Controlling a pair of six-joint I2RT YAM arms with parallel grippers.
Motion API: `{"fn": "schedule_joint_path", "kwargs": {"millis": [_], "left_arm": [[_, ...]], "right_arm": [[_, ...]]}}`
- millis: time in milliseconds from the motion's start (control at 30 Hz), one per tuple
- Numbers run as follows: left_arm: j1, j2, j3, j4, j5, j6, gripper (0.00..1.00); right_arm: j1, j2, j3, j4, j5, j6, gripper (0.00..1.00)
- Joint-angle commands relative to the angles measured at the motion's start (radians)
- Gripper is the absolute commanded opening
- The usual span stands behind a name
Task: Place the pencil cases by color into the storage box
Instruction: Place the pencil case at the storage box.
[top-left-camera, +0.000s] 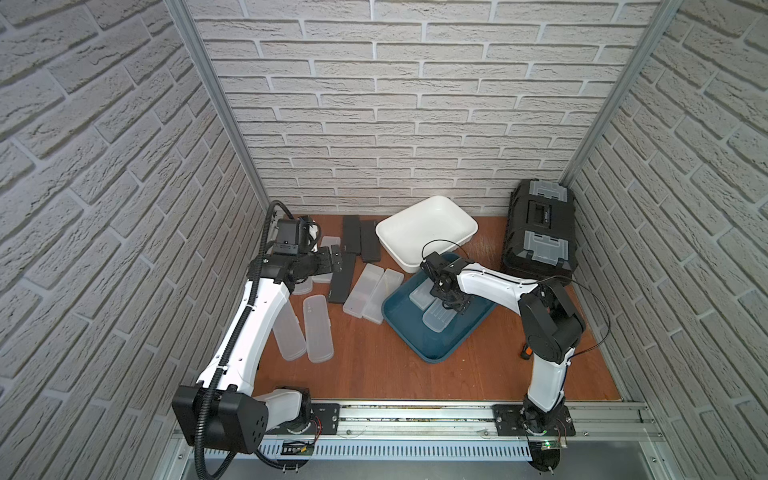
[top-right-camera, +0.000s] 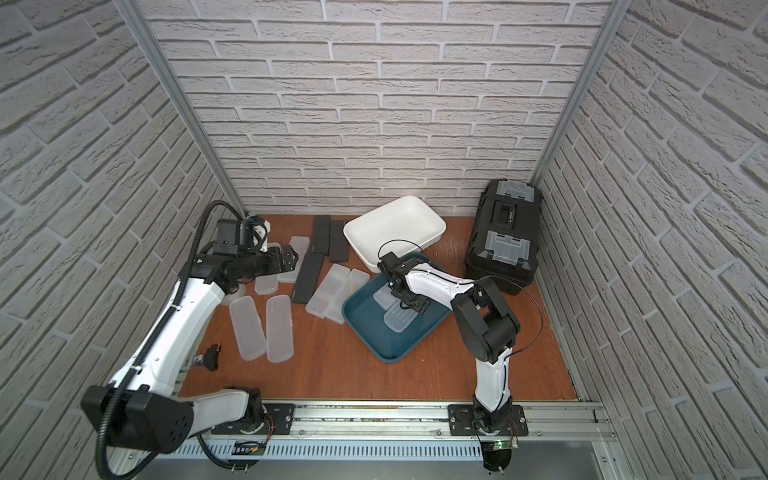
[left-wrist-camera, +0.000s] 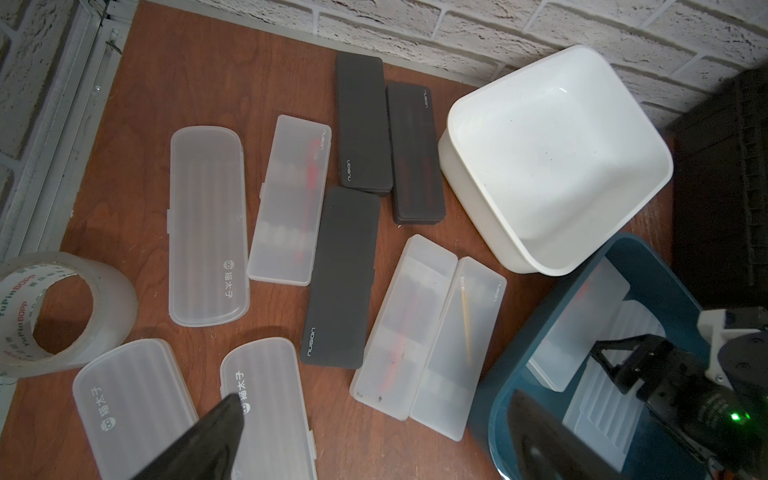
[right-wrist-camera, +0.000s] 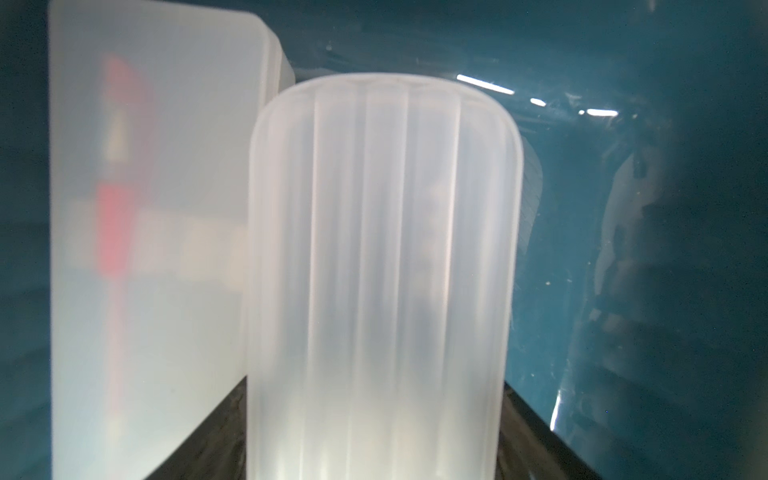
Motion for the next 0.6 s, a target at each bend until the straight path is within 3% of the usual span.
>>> {"fn": "schedule_joint_path", "kwargs": {"millis": [0,400,567], "left_arm": [[-0.004,-0.024,-0.009,0.007,-0.003,0.007,0.98],[-0.006,-0.039,-0.010,0.000,-0.009,0.013,0.98],[-0.006,-0.049,-0.011,-0.004,-0.010,0.016,0.98]], "right_arm": [[-0.004,0.021,0.015,-0.013,0.037,-0.015,0.62],[-0.013,0.088,0.070,-0.044,0.027,-0.069,0.76],[-0.017,0.018,0.048,-0.022,0.003,-0.110,0.85]]}}
